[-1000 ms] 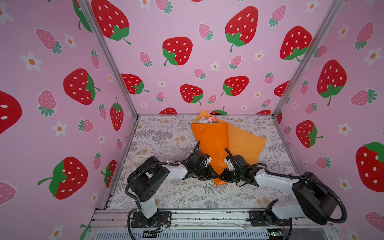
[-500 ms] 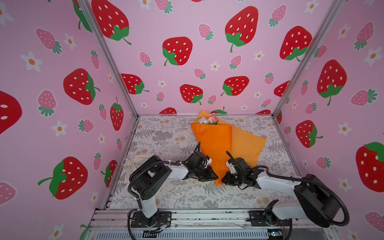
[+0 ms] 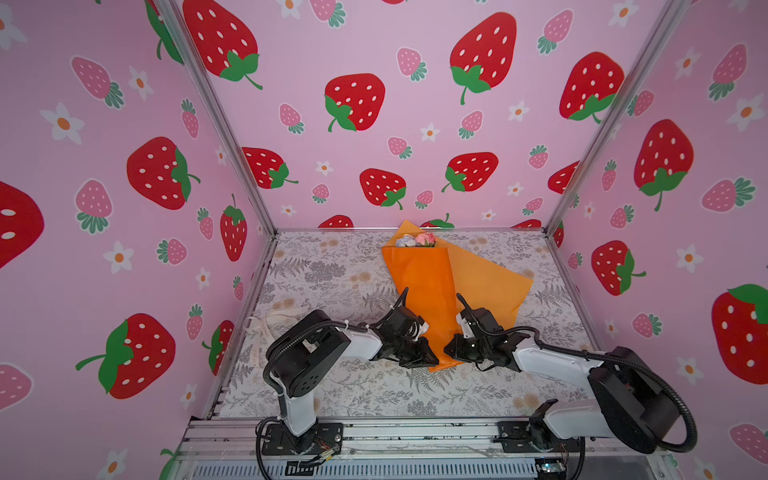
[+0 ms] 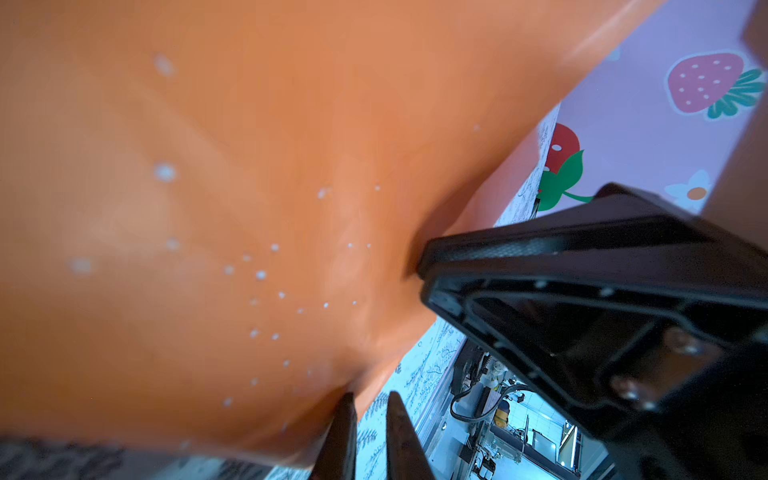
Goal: Tie the bouquet of fake flowers
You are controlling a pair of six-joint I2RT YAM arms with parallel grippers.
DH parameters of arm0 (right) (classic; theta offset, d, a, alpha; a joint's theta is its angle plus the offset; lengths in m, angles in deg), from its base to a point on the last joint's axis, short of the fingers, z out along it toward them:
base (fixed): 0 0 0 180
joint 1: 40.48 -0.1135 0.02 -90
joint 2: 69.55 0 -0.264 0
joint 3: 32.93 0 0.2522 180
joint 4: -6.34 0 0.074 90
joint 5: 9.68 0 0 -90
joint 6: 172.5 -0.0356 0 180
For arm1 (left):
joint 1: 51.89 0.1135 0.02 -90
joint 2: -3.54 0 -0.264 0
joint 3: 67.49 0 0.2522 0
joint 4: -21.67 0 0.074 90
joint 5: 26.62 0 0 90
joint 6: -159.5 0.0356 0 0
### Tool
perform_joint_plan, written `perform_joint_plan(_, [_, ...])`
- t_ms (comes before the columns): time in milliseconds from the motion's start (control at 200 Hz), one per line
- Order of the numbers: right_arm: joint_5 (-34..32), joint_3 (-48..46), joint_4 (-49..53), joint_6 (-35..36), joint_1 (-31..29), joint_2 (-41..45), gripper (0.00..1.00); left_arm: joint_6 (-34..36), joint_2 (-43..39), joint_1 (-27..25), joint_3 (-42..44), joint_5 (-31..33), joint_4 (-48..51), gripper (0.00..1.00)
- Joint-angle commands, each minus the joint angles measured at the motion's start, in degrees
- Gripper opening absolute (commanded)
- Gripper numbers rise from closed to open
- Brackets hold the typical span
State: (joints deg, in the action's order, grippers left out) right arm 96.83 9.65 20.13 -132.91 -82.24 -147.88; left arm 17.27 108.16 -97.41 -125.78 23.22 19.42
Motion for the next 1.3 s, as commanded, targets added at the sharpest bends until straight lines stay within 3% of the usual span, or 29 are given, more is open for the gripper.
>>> perform_joint_plan(0, [-1.39, -2.26, -0.31, -1.40, 0.33, 0.04, 0.15, 0.51, -0.01, -0.27, -2.28, -1.06, 1.11, 0.18])
perform_joint_plan(280, [-0.38, -0.30, 2.76, 0.32, 3.34, 6.47, 0.20, 1.95, 1.42, -0.29, -9.61, -0.49, 6.10, 0.22])
perform_joint_plan(520, [2.35, -2.82, 10.00, 6.44, 17.65, 14.46, 0.28, 1.38, 5.94, -1.40, -15.04, -0.88, 7.19, 0.22])
perform_joint_plan(810, [5.29, -5.52, 15.12, 12.49, 33.43, 17.50, 0.38, -0.24, 12.42, -3.25, -19.97, -2.38, 6.72, 0.22])
perform_joint_plan(1041, [8.40, -6.32, 14.03, 16.74, 43.14, 14.96, 0.45, 0.28, 14.30, -3.54, -22.16, -2.46, 8.57, 0.22])
perform_joint_plan(1296, [11.71, -7.09, 4.26, 15.89, 50.30, 10.17, 0.50, -0.23, 16.98, -3.54, -22.18, -2.67, 8.84, 0.20])
